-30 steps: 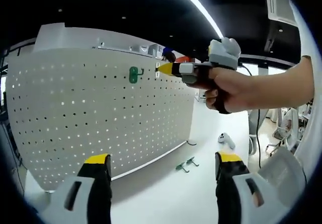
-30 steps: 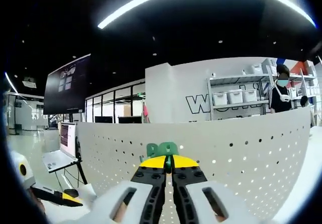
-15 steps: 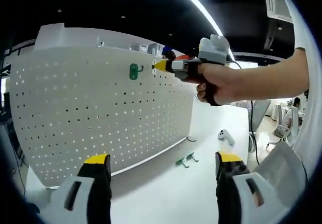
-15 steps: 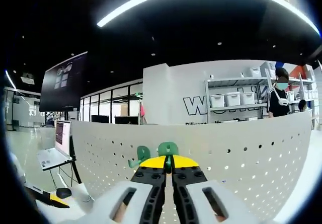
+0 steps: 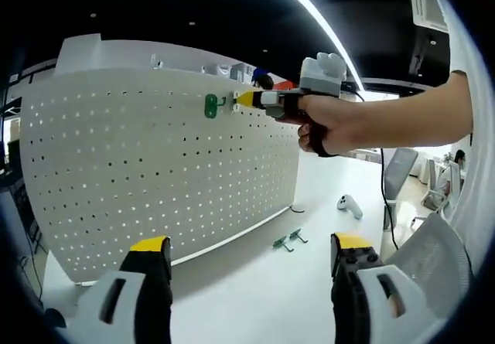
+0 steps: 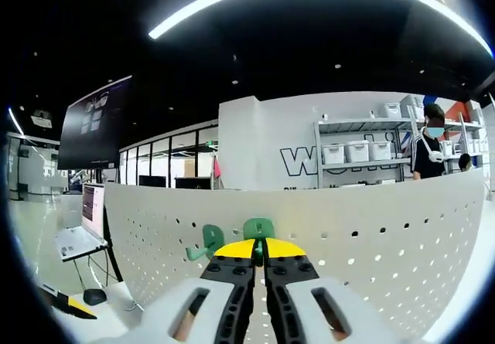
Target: Insert the hook assembly into the mounting plate slot until the hook locks in place.
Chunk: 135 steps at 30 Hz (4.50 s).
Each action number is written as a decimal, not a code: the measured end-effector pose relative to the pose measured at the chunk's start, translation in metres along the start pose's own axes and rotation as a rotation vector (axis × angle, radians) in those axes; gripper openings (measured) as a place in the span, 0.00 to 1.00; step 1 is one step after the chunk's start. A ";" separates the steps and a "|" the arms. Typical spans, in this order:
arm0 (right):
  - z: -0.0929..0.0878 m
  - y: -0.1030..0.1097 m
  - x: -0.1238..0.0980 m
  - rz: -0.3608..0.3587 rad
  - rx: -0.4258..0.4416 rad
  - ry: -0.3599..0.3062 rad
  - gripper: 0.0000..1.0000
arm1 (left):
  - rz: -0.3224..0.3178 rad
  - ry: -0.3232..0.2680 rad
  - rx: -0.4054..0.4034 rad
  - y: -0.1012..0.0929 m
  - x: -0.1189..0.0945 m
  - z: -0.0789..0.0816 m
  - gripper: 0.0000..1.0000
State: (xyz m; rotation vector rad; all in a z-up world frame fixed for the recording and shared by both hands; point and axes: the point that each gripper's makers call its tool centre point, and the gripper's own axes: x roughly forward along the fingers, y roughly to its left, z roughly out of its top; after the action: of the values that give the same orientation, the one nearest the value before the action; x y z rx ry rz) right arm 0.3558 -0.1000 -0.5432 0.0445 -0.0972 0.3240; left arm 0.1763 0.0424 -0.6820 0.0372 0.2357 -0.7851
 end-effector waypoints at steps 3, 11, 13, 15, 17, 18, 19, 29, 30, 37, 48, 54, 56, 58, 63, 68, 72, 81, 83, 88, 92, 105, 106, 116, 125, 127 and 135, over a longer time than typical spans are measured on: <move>-0.007 0.000 0.002 0.004 0.023 0.015 0.01 | 0.000 0.002 0.000 0.000 0.000 0.000 0.87; -0.008 0.000 0.003 -0.010 0.022 0.008 0.01 | 0.010 0.015 0.000 0.004 -0.003 -0.005 0.86; -0.008 0.000 0.003 -0.018 0.021 0.010 0.01 | 0.011 0.018 -0.004 0.004 -0.004 -0.006 0.86; -0.008 0.000 0.004 -0.031 0.019 0.014 0.01 | 0.010 0.019 -0.006 0.004 -0.004 -0.008 0.86; -0.008 0.001 0.005 -0.049 0.013 0.016 0.01 | 0.007 0.020 -0.006 0.002 -0.004 -0.008 0.86; -0.008 0.001 0.005 -0.058 0.008 0.017 0.01 | 0.005 0.019 -0.006 0.002 -0.004 -0.008 0.86; -0.008 0.001 0.005 -0.069 0.002 0.020 0.01 | 0.004 0.018 -0.004 0.001 -0.004 -0.007 0.86; -0.009 0.001 0.006 -0.168 -0.011 0.035 0.01 | 0.008 0.012 0.000 0.002 -0.007 -0.008 0.86; -0.009 0.001 0.006 -0.180 -0.018 0.034 0.01 | 0.007 0.012 -0.001 0.002 -0.008 -0.008 0.86; -0.012 0.001 0.008 -0.244 -0.045 0.031 0.02 | 0.007 0.011 -0.008 0.002 -0.011 -0.010 0.86; -0.012 0.000 0.006 -0.241 -0.039 0.030 0.02 | 0.013 0.005 -0.019 0.004 -0.014 -0.011 0.85; -0.012 0.000 0.005 -0.224 -0.044 0.040 0.03 | 0.011 0.002 -0.017 0.002 -0.013 -0.010 0.85; -0.013 -0.001 0.005 -0.210 -0.026 0.041 0.04 | 0.012 0.001 -0.018 0.002 -0.013 -0.010 0.85; -0.013 0.001 0.006 -0.192 -0.041 0.050 0.04 | 0.013 0.000 -0.019 0.002 -0.013 -0.010 0.85; -0.013 0.005 0.005 -0.152 -0.031 0.056 0.09 | 0.012 -0.001 -0.013 0.001 -0.013 -0.009 0.85; -0.018 0.004 0.002 -0.134 -0.019 0.081 0.17 | 0.012 0.007 -0.005 0.000 -0.014 -0.009 0.85; -0.024 0.001 -0.005 -0.108 -0.046 0.098 0.21 | 0.012 0.008 -0.004 0.000 -0.014 -0.009 0.85; -0.030 0.005 -0.014 -0.032 -0.029 0.090 0.31 | 0.006 0.006 0.000 -0.003 -0.012 -0.008 0.86; -0.029 0.007 -0.014 -0.021 -0.026 0.087 0.32 | 0.004 0.008 0.003 -0.003 -0.011 -0.007 0.85; -0.028 0.009 -0.014 -0.011 -0.040 0.087 0.31 | 0.002 0.008 0.006 -0.004 -0.011 -0.006 0.86; -0.028 0.008 -0.020 0.011 -0.028 0.077 0.32 | 0.001 0.008 0.008 -0.004 -0.011 -0.006 0.85; -0.036 0.022 -0.050 0.140 -0.071 0.085 0.41 | -0.006 0.023 0.012 -0.005 -0.011 -0.010 0.85; -0.036 0.022 -0.054 0.147 -0.082 0.083 0.42 | -0.007 0.025 0.010 -0.005 -0.011 -0.011 0.85; -0.041 0.023 -0.077 0.181 -0.067 0.081 0.45 | -0.011 0.047 0.007 -0.006 -0.011 -0.021 0.85; -0.058 0.020 -0.104 0.194 -0.063 0.112 0.46 | -0.011 0.068 0.006 -0.006 -0.015 -0.032 0.85; -0.062 0.020 -0.110 0.197 -0.056 0.119 0.46 | -0.013 0.075 0.009 -0.006 -0.016 -0.035 0.85; -0.075 0.018 -0.129 0.179 -0.040 0.141 0.48 | -0.017 0.095 0.009 -0.009 -0.018 -0.046 0.85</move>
State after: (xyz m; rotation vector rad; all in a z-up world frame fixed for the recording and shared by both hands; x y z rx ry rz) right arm 0.2352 -0.1196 -0.6304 -0.0273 0.0321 0.5027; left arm 0.1484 0.0546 -0.7227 0.0811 0.3228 -0.8025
